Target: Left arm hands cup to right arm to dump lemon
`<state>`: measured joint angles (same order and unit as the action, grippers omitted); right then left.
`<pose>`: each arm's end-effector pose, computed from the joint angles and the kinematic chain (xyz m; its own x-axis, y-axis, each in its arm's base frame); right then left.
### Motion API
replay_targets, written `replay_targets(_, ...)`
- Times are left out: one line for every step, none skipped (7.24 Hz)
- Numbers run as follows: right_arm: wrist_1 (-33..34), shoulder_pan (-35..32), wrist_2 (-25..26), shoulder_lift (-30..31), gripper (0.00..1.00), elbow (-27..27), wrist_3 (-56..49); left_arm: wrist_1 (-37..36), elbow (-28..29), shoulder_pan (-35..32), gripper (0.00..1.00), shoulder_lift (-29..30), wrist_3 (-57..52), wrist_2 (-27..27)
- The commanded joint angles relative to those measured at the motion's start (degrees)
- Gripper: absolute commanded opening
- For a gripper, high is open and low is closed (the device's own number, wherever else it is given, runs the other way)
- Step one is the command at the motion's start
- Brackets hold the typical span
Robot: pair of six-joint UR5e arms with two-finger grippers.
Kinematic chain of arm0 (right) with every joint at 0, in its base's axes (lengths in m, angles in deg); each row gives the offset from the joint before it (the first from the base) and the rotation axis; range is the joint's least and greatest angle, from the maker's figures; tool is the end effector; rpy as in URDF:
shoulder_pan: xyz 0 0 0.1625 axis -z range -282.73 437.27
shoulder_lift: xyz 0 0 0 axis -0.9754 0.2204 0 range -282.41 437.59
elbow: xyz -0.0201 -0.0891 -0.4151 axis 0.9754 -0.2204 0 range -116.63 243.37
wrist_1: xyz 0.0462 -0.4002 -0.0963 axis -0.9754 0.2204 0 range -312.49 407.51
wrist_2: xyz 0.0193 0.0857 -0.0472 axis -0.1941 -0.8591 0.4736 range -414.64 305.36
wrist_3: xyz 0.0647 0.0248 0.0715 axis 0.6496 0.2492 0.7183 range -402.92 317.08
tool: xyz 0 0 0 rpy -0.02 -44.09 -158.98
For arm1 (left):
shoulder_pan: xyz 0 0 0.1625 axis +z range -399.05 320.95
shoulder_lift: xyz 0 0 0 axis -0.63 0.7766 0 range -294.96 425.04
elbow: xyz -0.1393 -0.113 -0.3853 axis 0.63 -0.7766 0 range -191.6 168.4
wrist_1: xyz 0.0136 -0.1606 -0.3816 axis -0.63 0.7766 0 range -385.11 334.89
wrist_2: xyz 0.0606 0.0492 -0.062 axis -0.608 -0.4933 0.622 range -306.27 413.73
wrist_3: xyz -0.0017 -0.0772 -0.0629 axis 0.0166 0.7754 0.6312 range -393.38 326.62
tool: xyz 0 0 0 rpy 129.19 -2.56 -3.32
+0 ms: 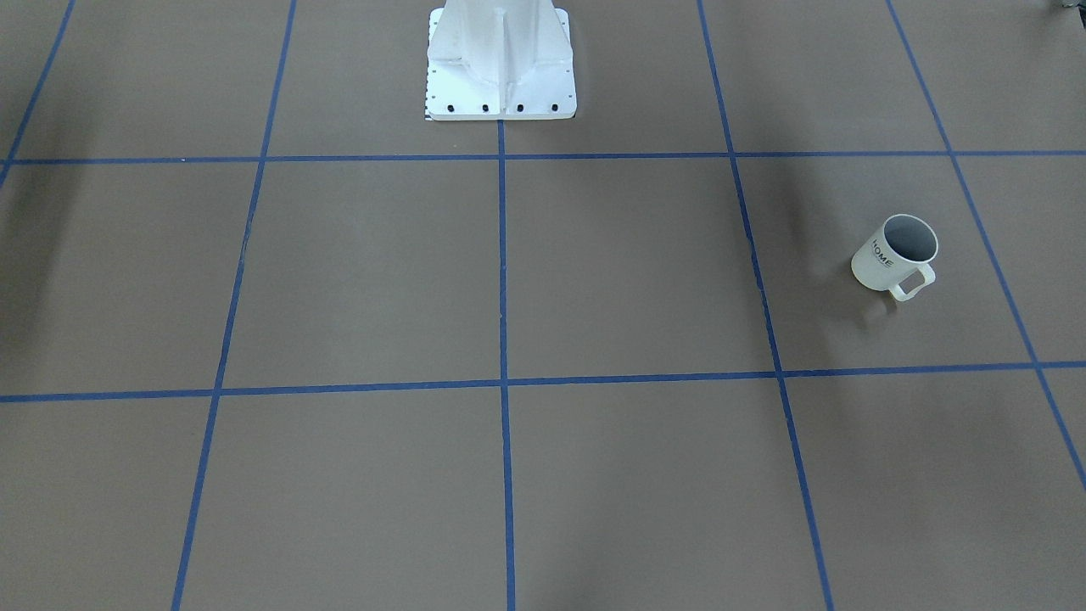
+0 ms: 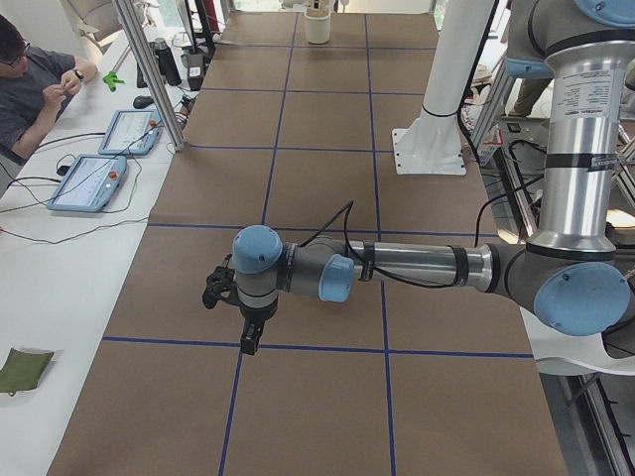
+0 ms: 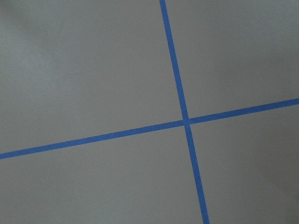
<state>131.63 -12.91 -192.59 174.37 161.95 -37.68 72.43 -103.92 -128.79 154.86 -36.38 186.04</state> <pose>0.0607 -0.4494 0.6250 0.6670 -0.0063 0.7450 -0.0643 0.9958 0.0659 -0.0640 -0.5016 0.6288 0.7377 0.1681 -0.6539 -0.0432 0.9783 0.2027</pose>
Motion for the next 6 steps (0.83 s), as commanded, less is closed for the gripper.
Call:
replay_targets(0.0, 0.1, -0.1, 0.0, 1.0, 0.0, 0.0, -5.4, -1.7, 0.2, 1.0, 0.3, 0.0, 0.8)
replay_targets(0.0, 0.0, 0.0, -0.1, 1.0, 0.0, 0.0, -7.0, -3.2, 0.3, 1.0, 0.1, 0.0, 0.7)
replay_targets(0.0, 0.0, 0.0, -0.1, 1.0, 0.0, 0.0, -7.1, -3.2, 0.4, 1.0, 0.0, -0.1, 0.7)
replay_targets(0.0, 0.0, 0.0, -0.1, 1.0, 0.0, 0.0, -7.1, -3.2, 0.3, 1.0, 0.1, -0.1, 0.7)
replay_targets(0.0, 0.0, 0.0, -0.1, 1.0, 0.0, 0.0, -7.1, -3.3, 0.4, 1.0, 0.0, -0.1, 0.7)
replay_targets(-0.1, 0.0, 0.0, -0.1, 1.0, 0.0, 0.0, -7.1, -3.2, 0.4, 1.0, 0.0, -0.1, 0.7)
